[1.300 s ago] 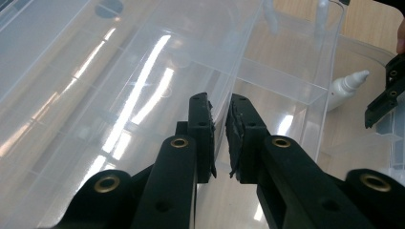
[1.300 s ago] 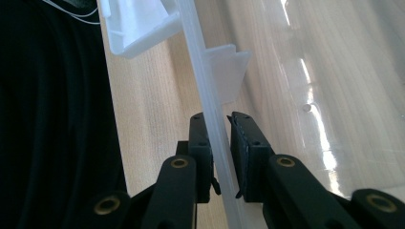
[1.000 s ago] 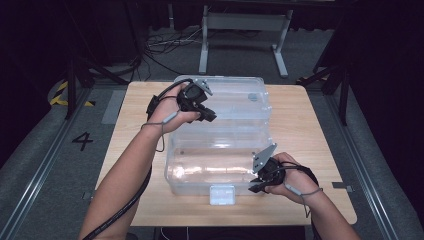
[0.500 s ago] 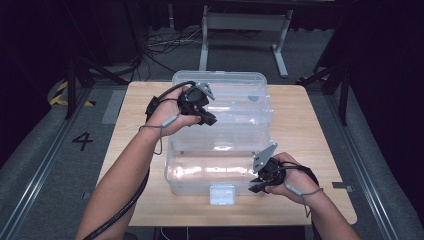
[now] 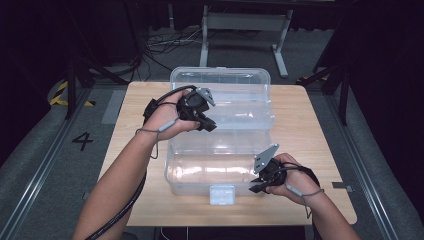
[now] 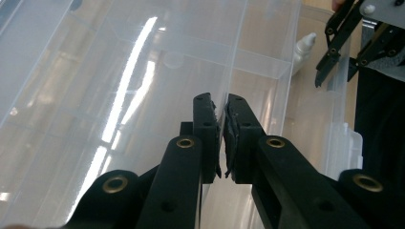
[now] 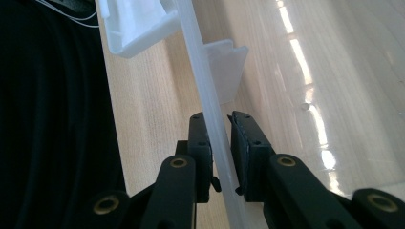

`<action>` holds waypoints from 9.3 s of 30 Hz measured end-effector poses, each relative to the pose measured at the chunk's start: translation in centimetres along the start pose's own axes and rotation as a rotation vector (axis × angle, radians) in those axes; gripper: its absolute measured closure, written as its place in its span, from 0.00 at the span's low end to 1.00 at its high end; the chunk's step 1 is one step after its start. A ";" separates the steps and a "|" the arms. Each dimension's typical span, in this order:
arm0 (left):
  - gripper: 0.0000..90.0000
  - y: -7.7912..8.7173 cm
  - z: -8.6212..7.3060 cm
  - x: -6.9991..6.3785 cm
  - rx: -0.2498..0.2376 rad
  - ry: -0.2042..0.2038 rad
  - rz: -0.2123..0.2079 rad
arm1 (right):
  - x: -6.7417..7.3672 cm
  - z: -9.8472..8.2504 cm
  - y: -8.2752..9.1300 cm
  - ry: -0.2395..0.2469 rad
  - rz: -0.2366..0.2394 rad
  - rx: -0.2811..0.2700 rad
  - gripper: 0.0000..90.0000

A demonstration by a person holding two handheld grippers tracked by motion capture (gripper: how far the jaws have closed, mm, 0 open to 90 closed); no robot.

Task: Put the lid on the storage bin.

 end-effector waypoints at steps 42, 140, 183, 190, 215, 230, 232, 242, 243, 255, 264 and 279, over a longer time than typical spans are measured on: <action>0.96 -0.1 -1.4 -3.5 0.108 -0.064 -0.070 | 0.2 -0.2 0.1 0.007 -0.039 0.028 0.87; 0.87 2.5 -7.3 -7.0 -0.053 -0.016 -0.055 | -4.2 -1.3 12.2 -0.365 -0.364 -0.737 1.00; 0.78 5.4 -15.4 -0.2 -0.140 0.349 0.087 | -3.6 -1.4 12.3 -0.337 -0.385 -0.669 1.00; 0.77 4.6 -16.4 1.3 -0.085 0.409 0.144 | -3.5 -1.5 12.2 -0.334 -0.383 -0.660 1.00; 0.72 2.4 -18.7 4.4 -0.015 0.501 0.153 | -2.5 -2.0 11.3 -0.317 -0.351 -0.582 1.00; 0.72 1.8 -18.5 4.8 0.015 0.488 0.153 | -1.9 -2.3 10.6 -0.314 -0.315 -0.505 1.00; 0.72 1.6 -18.5 4.8 0.018 0.488 0.150 | -1.8 -2.4 10.4 -0.312 -0.302 -0.487 1.00; 0.71 1.3 -18.8 4.9 0.038 0.492 0.141 | -1.5 -2.6 10.1 -0.306 -0.284 -0.440 1.00; 0.70 1.2 -18.8 5.0 0.042 0.493 0.141 | -1.5 -2.6 10.0 -0.306 -0.283 -0.435 1.00; 0.68 0.6 -19.2 5.1 0.082 0.504 0.145 | -1.2 -2.8 9.5 -0.306 -0.257 -0.379 1.00; 0.68 0.3 -19.3 5.3 0.095 0.507 0.138 | -0.9 -3.0 9.1 -0.308 -0.225 -0.326 1.00; 0.68 0.0 -19.6 5.5 0.101 0.515 0.132 | -0.6 -3.4 8.9 -0.295 -0.208 -0.281 1.00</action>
Point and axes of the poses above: each handheld gripper's, and its own axes: y roughly backward along the jaws, z roughly out of its top, x roughly to its left, the point moved 6 cm from there along -y, roughly forward along the jaws, and after that the axes turned 8 degrees about y, right-handed, at the moved point
